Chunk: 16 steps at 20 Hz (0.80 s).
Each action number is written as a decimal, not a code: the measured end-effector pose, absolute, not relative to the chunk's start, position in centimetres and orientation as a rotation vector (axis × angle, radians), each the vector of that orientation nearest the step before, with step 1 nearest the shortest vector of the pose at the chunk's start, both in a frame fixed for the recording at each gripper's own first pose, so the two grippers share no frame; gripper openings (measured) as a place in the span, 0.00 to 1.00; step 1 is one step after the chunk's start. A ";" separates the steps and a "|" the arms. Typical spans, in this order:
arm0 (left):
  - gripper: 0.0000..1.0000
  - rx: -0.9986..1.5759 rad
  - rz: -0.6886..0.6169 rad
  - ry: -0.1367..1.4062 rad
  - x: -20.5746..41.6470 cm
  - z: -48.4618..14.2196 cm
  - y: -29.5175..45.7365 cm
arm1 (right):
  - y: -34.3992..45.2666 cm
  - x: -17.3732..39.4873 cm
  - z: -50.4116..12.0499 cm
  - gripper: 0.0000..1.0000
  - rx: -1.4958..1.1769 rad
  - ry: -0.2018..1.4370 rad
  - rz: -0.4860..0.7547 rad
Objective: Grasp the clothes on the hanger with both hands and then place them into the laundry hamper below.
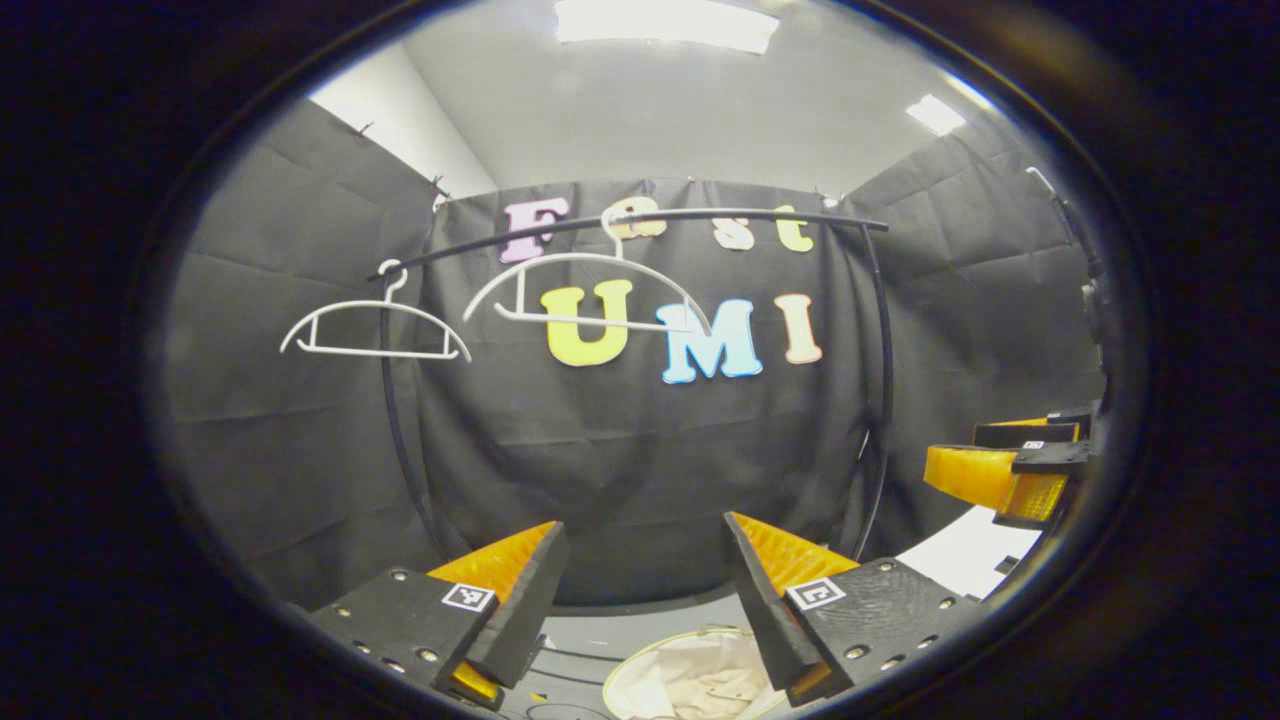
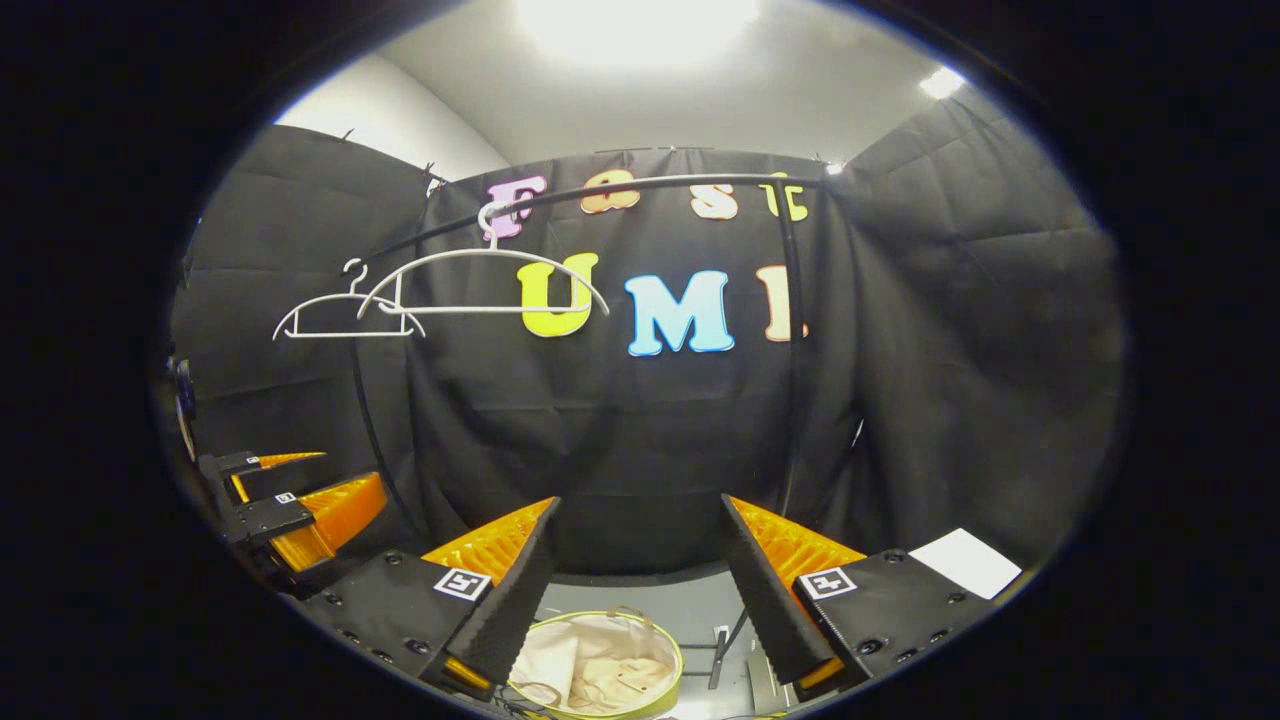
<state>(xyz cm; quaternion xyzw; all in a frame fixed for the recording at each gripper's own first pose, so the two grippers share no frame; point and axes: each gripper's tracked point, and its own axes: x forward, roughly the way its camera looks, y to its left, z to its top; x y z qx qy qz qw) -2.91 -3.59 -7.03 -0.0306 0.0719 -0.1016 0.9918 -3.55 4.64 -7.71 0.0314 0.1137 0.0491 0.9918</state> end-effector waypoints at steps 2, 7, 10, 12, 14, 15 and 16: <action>0.91 -0.059 -0.204 0.130 -4.3 -6.4 -3.5 | 4.2 -4.5 -6.0 0.93 0.061 0.195 0.093; 0.91 -0.051 -0.183 0.077 -6.9 -3.4 -1.9 | 2.6 -6.5 -2.7 0.92 0.006 0.111 0.074; 0.91 -0.040 -0.175 0.056 -8.3 -2.0 -1.0 | 1.1 -7.7 -1.7 0.94 -0.004 0.086 0.050; 0.91 -0.026 -0.166 0.048 -8.8 -1.5 -0.3 | -0.1 -8.4 -1.5 0.98 -0.007 0.080 0.029; 0.91 -0.023 -0.156 0.043 -9.2 -1.2 0.4 | -1.4 -9.2 -1.4 0.98 -0.012 0.077 0.003; 0.91 -0.025 -0.149 0.040 -9.3 -1.0 0.9 | -2.0 -9.4 -1.4 0.98 -0.012 0.079 -0.009; 0.91 -0.026 -0.140 0.040 -9.6 -1.1 1.5 | -2.5 -9.7 -1.5 0.99 -0.010 0.080 -0.017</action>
